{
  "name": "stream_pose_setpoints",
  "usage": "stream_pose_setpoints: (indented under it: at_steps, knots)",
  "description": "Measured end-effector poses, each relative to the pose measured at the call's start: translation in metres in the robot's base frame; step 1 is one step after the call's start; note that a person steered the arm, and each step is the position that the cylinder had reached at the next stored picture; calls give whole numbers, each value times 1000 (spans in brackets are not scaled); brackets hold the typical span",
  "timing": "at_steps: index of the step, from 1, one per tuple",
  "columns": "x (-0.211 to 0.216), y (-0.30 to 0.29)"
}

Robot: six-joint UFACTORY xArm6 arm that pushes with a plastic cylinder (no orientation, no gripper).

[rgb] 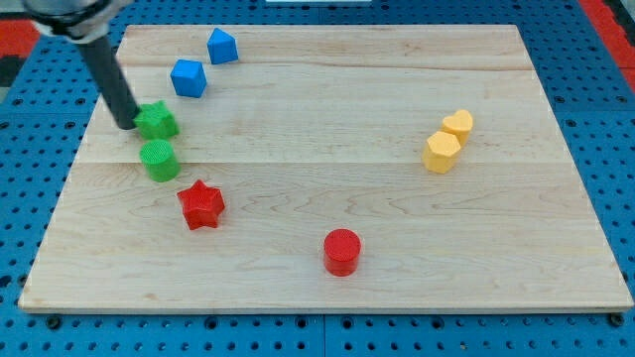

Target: Place your arm in between the red circle and red star

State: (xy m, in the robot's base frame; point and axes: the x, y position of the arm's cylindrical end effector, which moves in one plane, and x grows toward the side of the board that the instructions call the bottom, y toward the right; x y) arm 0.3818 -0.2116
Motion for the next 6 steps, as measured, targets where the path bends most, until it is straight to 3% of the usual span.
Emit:
stream_pose_setpoints:
  at_steps: [1, 2, 3, 4, 5, 6]
  knots:
    - [-3, -40]
    - [49, -69]
    - [127, -70]
    - [195, 2]
    - [219, 104]
    - [197, 158]
